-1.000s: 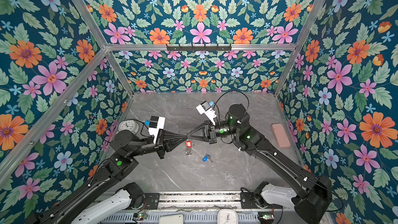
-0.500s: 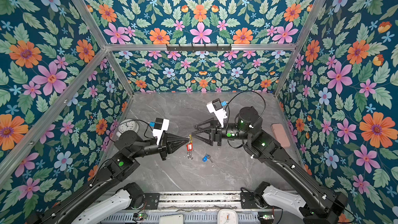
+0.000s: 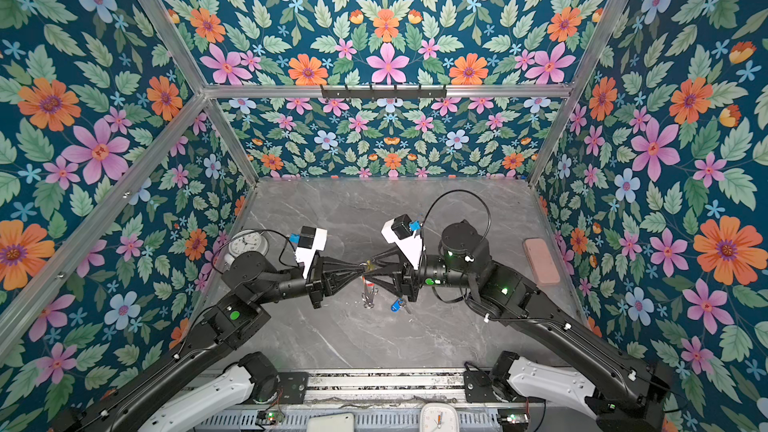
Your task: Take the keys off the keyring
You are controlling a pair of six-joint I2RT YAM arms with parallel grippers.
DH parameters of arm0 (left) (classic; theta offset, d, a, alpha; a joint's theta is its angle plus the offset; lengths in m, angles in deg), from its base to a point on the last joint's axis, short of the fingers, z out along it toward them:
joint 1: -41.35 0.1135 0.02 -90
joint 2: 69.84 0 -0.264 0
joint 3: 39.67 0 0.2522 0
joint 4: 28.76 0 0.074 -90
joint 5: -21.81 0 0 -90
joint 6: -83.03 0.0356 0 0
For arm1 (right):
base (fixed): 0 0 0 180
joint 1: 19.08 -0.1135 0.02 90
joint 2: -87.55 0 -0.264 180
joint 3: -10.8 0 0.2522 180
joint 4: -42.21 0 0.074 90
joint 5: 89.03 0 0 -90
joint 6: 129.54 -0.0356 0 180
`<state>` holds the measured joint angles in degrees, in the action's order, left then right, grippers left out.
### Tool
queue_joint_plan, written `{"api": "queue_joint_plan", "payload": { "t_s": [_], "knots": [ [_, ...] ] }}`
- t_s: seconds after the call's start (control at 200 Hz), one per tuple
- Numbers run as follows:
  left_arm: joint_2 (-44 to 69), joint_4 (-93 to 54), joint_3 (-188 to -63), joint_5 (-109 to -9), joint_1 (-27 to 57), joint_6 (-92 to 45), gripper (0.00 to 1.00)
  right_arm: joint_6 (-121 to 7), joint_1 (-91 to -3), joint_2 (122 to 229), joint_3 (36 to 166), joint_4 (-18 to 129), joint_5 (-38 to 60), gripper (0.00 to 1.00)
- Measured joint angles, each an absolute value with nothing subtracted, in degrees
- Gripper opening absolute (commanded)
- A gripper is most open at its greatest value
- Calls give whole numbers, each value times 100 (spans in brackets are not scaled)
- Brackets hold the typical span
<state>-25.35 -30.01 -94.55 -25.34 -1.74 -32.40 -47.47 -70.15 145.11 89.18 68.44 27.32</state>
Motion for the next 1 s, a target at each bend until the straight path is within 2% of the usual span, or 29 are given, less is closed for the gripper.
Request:
{"api": "queue_joint_plan", "payload": {
  "t_s": [0.135,0.205,0.515,0.765,0.865,1.005],
  "knots": [
    [-2481,-3003,-9455,-2554,-174,-3382,0,-4331,-7078,14548,8986,7008,2351,40],
    [-2470,-3003,-9455,-2576,-174,-3395,0,-4172,-7117,14620,9077,7032,2247,34],
    [-2463,-3001,-9455,-2611,-174,-3557,0,-3634,-7355,14852,9373,7301,1866,22],
    [-2470,-3001,-9455,-2630,-174,-3684,0,-3490,-7428,14930,9447,7458,1774,20],
    [-2476,-3001,-9455,-2630,-174,-3701,0,-3485,-7441,14933,9447,7473,1748,13],
    [-2476,-2996,-9455,-2639,-166,-3706,0,-3483,-7441,14933,9449,7475,1731,9]
  ]
}}
